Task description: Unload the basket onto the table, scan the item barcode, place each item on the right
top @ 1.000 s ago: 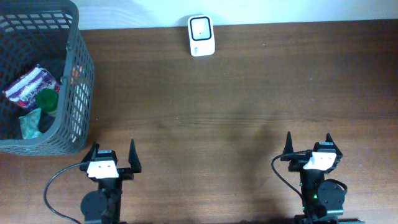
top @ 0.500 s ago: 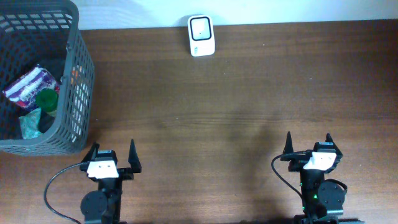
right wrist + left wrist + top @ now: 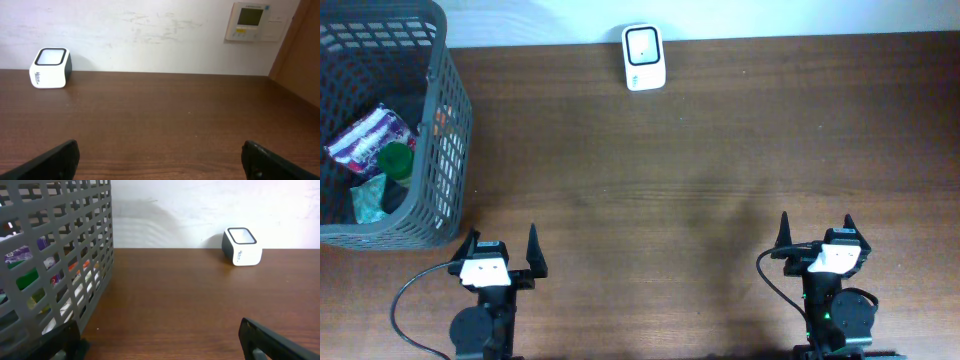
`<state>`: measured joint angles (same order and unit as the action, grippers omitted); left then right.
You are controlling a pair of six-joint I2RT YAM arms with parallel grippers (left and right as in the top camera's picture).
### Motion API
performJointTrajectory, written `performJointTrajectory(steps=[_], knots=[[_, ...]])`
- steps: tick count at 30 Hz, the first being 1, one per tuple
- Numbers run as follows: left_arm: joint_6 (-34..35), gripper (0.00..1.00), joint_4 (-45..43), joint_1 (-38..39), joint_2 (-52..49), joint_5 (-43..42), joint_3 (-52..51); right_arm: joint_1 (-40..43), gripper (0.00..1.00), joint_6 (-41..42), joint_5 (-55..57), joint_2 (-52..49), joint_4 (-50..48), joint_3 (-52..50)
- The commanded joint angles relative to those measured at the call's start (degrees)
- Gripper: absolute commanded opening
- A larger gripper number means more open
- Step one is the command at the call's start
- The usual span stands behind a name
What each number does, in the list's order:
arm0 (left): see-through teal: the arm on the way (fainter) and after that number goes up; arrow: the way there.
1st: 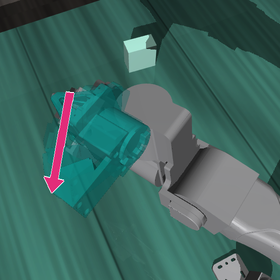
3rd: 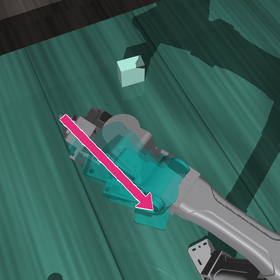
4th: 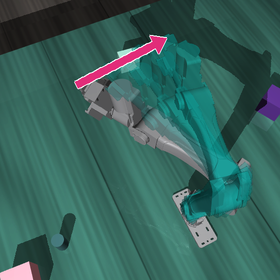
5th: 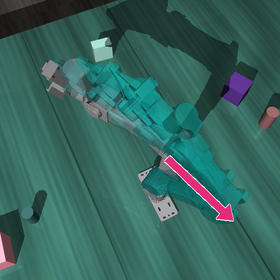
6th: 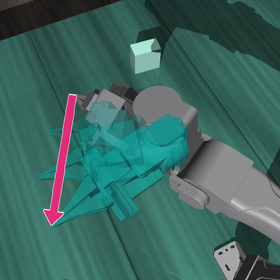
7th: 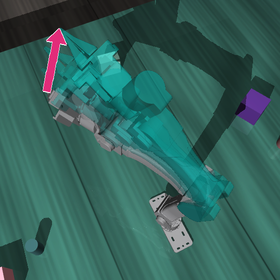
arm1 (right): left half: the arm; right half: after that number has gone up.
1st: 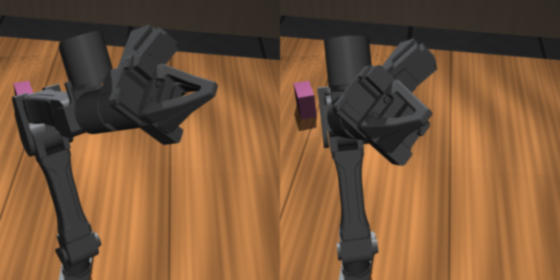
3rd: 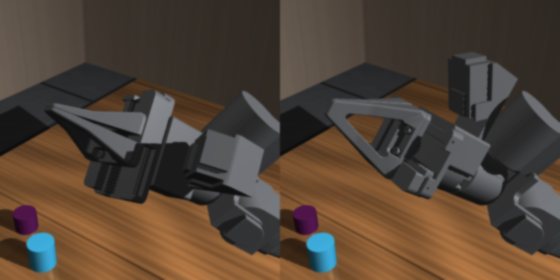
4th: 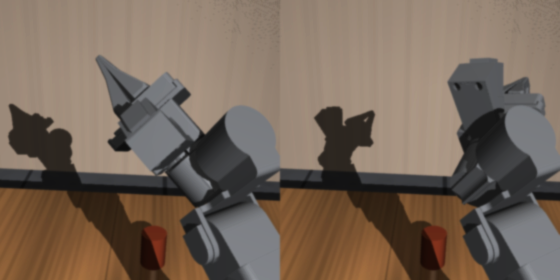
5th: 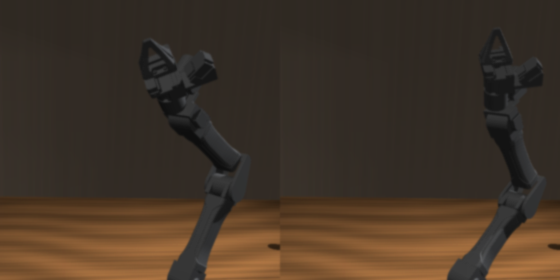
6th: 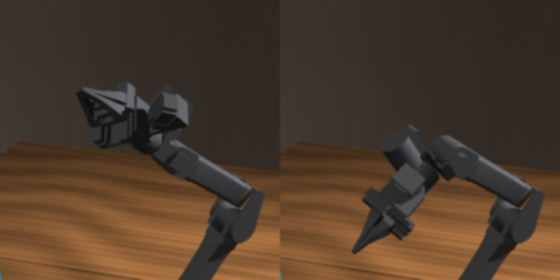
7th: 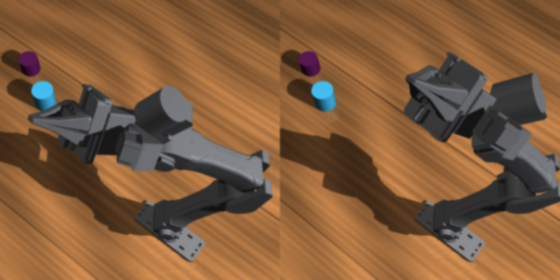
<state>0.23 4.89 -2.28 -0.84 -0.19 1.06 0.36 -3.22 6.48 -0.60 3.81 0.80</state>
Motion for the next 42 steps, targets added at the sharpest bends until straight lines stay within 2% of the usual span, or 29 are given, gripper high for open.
performJointTrajectory(steps=[1,32,33,34,36,38,40,42], knots=[[0.55,0.99,-0.15,-0.22,0.48,0.39,-0.52,0.42,0.98,0.04,-0.28,-0.04,0.24,-0.48],[0.61,0.99,-0.31,-0.22,0.48,0.33,-0.52,0.42,0.98,0.04,-0.28,-0.04,0.24,-0.48],[0.61,0.99,-1.14,-0.17,0.50,-1.29,-0.52,0.42,0.98,0.04,-0.28,-0.04,0.24,-0.48],[0.61,0.99,-2.03,-0.11,0.48,-6.62,-0.52,0.42,0.98,0.04,-0.28,-0.04,0.24,-0.48],[0.59,0.99,-3.23,-0.11,0.46,-25.55,-0.52,0.42,0.98,0.04,-0.28,-0.04,0.24,-0.46],[0.59,0.99,-8.76,-0.11,0.46,-36.68,-0.52,0.42,0.98,0.04,-0.28,-0.04,0.24,-0.46],[0.59,0.99,-14.93,-0.11,0.46,-37.64,-0.52,0.42,0.98,0.04,-0.28,-0.04,0.24,-0.48],[0.57,0.99,-28.20,-0.11,0.44,-37.44,-0.52,0.42,0.98,0.04,-0.28,-0.04,0.24,-0.48]])
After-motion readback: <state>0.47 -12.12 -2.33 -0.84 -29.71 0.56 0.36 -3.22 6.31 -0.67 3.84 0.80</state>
